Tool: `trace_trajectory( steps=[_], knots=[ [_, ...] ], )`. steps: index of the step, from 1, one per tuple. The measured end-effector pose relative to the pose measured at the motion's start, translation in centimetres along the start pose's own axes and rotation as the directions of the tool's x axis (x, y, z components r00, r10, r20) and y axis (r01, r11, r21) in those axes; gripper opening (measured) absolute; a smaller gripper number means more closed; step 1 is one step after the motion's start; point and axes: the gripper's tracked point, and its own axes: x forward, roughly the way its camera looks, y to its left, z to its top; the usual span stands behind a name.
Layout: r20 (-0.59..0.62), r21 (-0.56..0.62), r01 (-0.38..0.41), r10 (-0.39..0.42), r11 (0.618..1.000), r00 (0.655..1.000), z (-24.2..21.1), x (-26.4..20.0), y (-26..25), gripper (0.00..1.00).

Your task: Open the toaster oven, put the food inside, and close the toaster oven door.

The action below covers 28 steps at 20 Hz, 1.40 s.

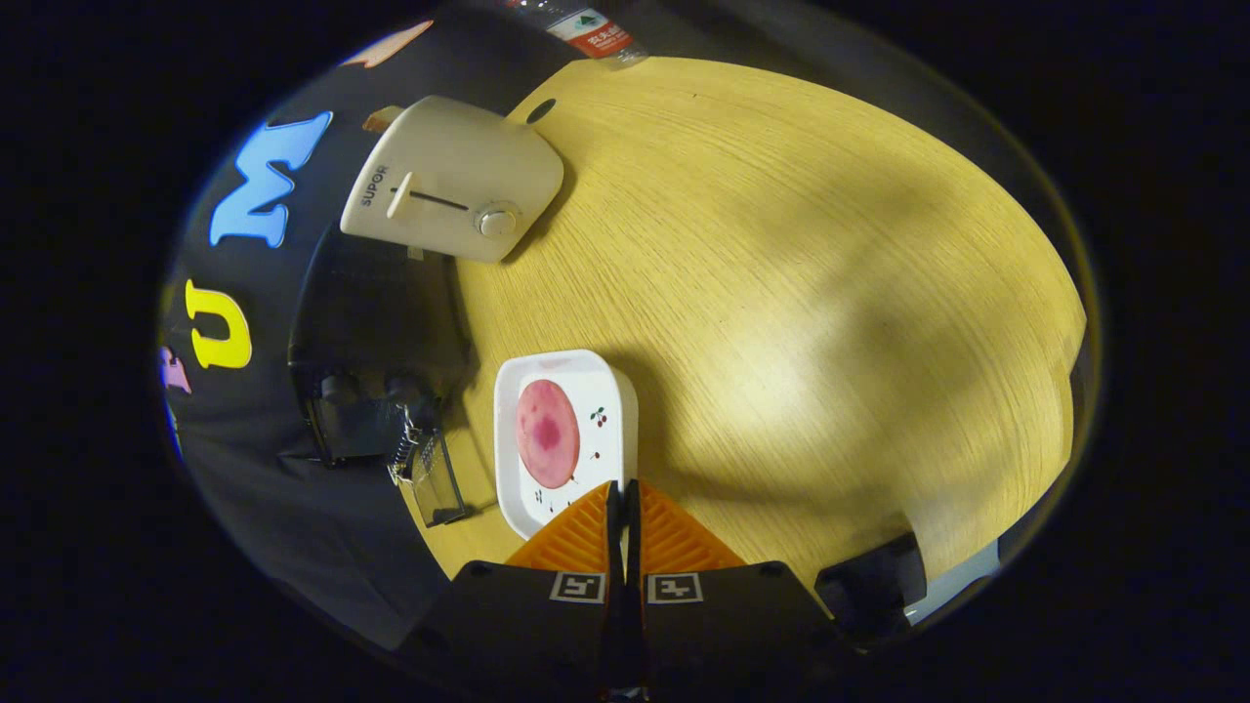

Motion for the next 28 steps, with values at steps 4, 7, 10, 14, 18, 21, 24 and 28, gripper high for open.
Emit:
trace_trajectory(
  steps=[4, 7, 10, 14, 18, 21, 24, 28],
  knots=[
    [0.080, 0.050, -0.040, 0.036, 0.998, 0.996, -0.7, -1.7, 0.4, 0.02],
    [0.130, 0.113, -0.097, 0.082, 0.989, 0.988, -2.8, -3.2, 1.6, 0.02],
    [0.167, 0.132, -0.127, 0.104, 0.983, 0.980, -5.6, -4.9, 2.2, 0.02],
    [0.194, 0.138, -0.173, 0.144, 0.975, 0.970, -9.2, -6.0, 4.3, 0.02],
    [0.192, 0.131, -0.218, 0.191, 0.967, 0.963, -11.9, -6.3, 7.2, 0.02],
    [0.175, 0.102, -0.229, 0.210, 0.968, 0.962, -13.3, -5.9, 9.2, 0.02],
    [0.148, 0.081, -0.238, 0.224, 0.968, 0.963, -14.1, -4.8, 11.7, 0.02],
    [0.116, 0.062, -0.246, 0.238, 0.967, 0.964, -14.4, -2.3, 15.0, 0.02]
  ],
)
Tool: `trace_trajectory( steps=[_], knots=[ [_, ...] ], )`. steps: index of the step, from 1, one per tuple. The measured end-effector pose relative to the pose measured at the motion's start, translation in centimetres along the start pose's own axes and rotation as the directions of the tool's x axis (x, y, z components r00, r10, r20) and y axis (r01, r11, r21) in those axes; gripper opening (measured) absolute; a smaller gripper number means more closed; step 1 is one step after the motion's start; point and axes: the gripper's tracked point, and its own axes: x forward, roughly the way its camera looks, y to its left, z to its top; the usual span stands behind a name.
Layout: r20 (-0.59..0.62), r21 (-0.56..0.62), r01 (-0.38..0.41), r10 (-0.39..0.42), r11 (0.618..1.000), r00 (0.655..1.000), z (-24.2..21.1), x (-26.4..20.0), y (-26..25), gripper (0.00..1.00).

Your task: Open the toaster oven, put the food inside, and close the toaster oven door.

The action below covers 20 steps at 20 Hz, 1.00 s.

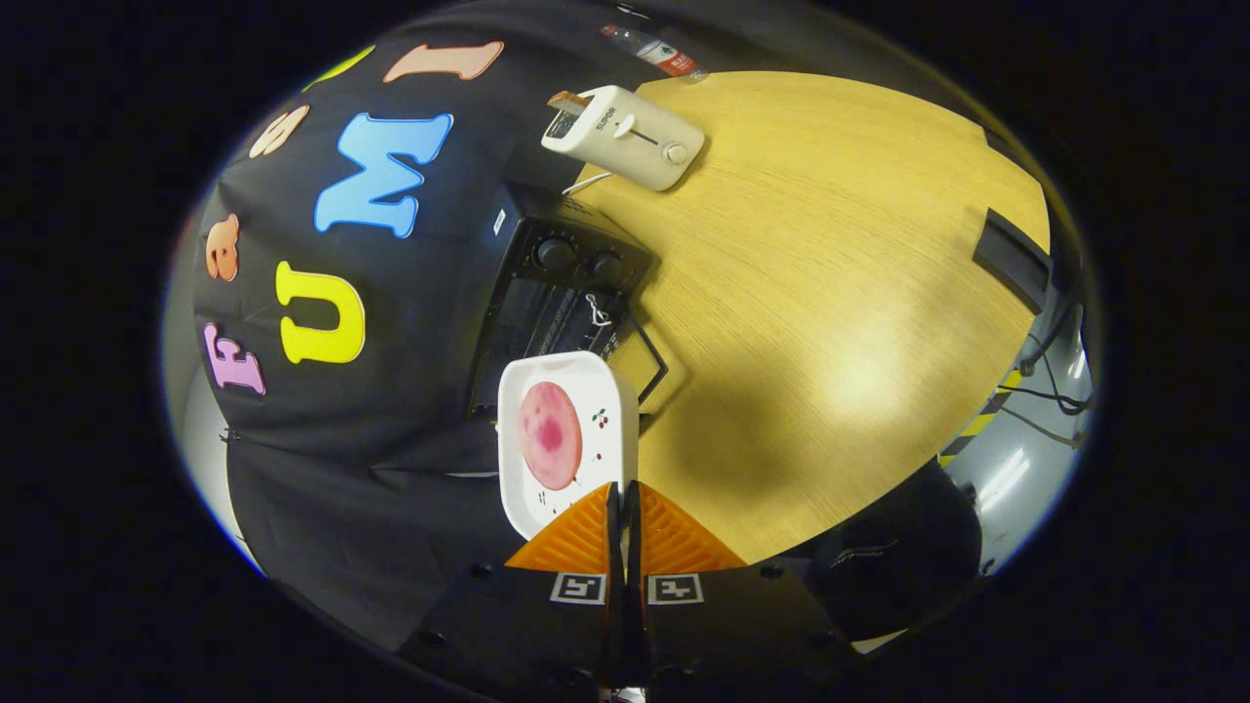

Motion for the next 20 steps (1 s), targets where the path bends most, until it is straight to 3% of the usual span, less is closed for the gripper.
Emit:
trace_trajectory(
  steps=[7, 14, 20],
  knots=[
    [-0.042, -0.054, 0.023, -0.025, 0.998, 0.999, 0.7, 7.2, 3.3, 0.02],
    [-0.023, 0.024, 0.042, -0.042, 0.999, 0.999, 3.0, 13.9, 4.8, 0.02],
    [0.055, 0.149, 0.002, -0.010, 0.989, 0.998, 6.0, 18.6, 6.7, 0.02]
  ],
)
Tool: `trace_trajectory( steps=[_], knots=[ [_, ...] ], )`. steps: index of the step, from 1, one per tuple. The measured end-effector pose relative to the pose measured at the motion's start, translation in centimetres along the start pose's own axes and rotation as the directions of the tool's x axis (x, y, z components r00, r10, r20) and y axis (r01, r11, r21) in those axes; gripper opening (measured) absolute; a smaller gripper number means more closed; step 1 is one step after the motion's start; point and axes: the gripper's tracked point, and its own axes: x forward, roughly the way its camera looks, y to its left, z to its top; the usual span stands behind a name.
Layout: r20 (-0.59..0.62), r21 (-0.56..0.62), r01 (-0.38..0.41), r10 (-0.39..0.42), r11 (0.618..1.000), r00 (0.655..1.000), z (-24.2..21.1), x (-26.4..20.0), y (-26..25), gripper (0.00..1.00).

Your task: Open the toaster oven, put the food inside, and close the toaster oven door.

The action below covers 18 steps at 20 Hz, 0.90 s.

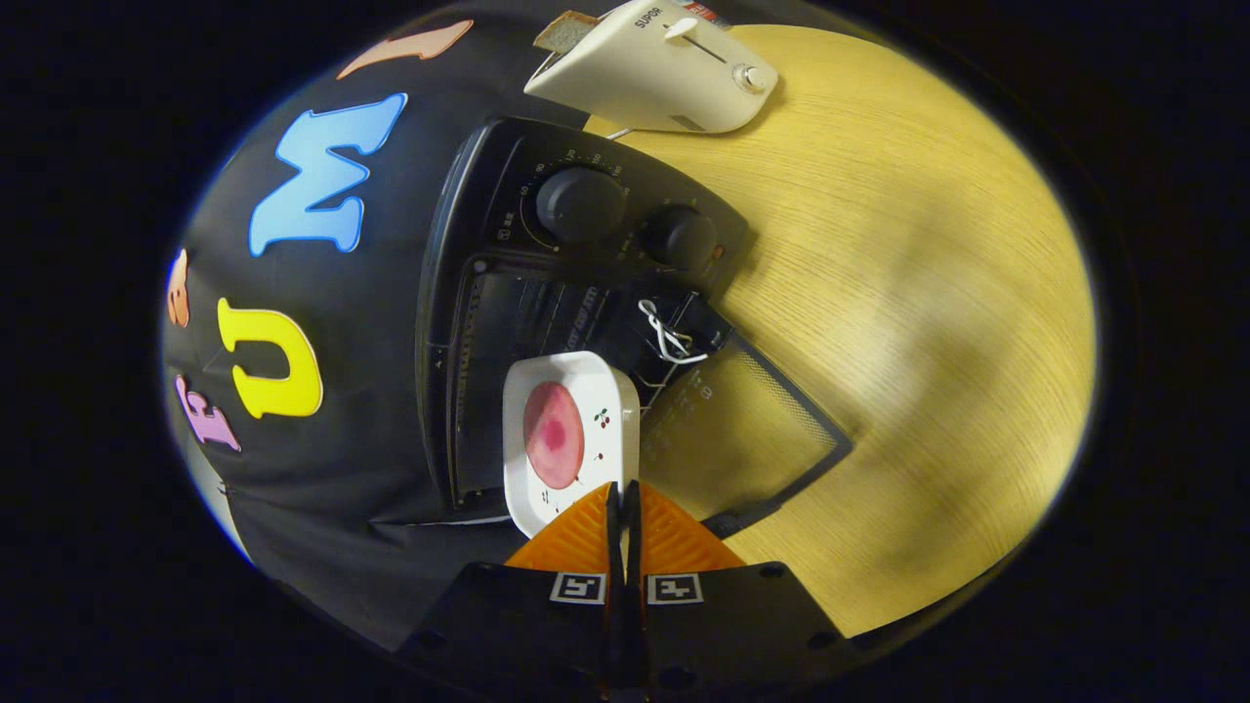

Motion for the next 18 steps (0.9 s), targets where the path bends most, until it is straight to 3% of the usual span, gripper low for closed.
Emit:
trace_trajectory(
  steps=[9, 18],
  knots=[
    [0.150, 0.042, -0.094, 0.087, 0.995, 0.985, 1.8, 4.8, 2.8, 0.02],
    [0.253, 0.070, -0.108, 0.087, 0.992, 0.964, 3.5, 7.2, 3.9, 0.02]
  ],
)
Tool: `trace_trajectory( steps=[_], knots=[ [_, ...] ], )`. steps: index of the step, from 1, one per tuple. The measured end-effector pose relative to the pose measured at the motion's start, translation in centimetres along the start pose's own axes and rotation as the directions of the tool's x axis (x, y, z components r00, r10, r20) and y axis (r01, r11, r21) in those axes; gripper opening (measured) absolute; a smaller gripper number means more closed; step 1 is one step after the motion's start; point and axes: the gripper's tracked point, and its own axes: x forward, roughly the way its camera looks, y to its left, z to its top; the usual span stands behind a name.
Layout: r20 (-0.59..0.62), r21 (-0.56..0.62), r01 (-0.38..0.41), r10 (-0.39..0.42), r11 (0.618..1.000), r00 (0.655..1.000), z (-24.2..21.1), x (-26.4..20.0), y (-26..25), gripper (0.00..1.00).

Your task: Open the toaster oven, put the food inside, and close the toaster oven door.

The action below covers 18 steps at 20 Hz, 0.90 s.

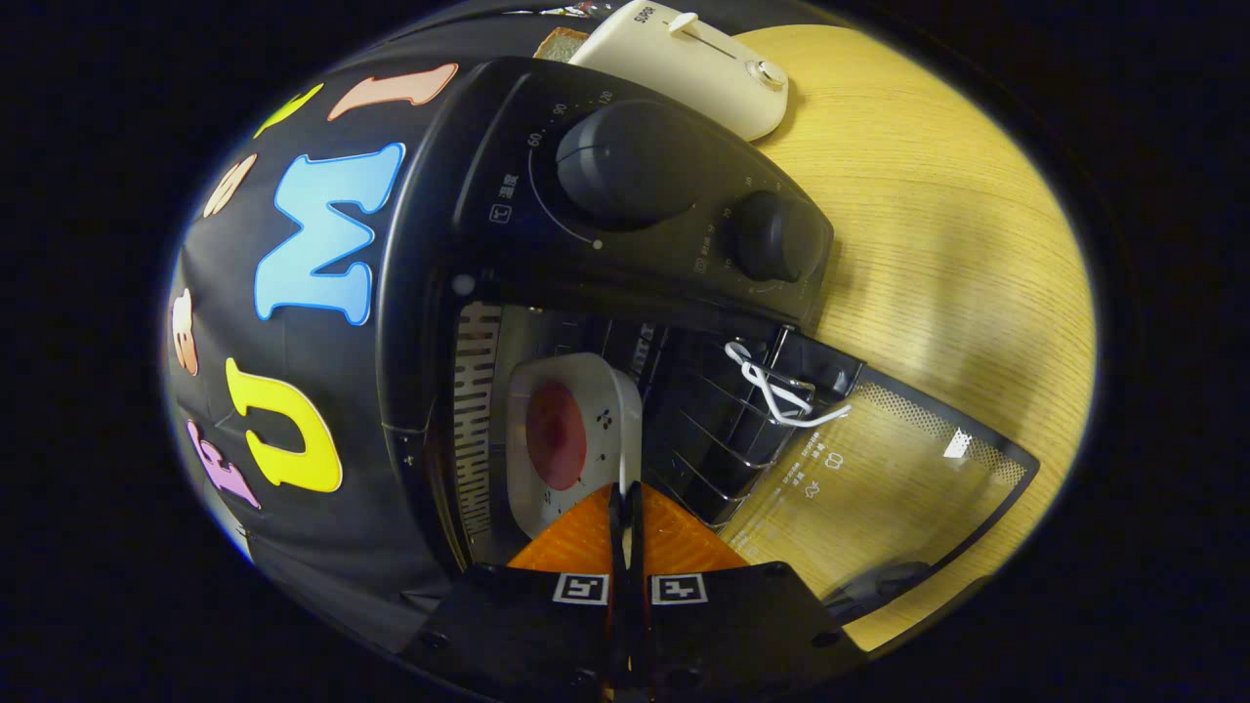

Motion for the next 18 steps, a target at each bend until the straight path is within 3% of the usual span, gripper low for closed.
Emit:
trace_trajectory(
  steps=[5, 7, 12, 15, 16, 18],
  knots=[
    [-0.016, -0.005, -0.024, 0.024, 1.000, 1.000, -0.6, 0.2, 0.6, 0.10],
    [-0.022, -0.010, -0.036, 0.035, 0.999, 0.999, -1.0, -0.2, 0.9, 0.05],
    [-0.079, -0.028, -0.072, 0.070, 0.997, 0.994, -2.5, -1.9, 1.7, 0.21],
    [-0.151, -0.091, -0.091, 0.077, 0.992, 0.985, -4.5, -3.9, 1.9, 0.50],
    [-0.169, -0.131, -0.097, 0.074, 0.987, 0.983, -5.1, -4.6, 1.7, 0.54],
    [-0.217, -0.213, -0.104, 0.056, 0.972, 0.975, -6.3, -6.1, 1.3, 0.83]
  ],
)
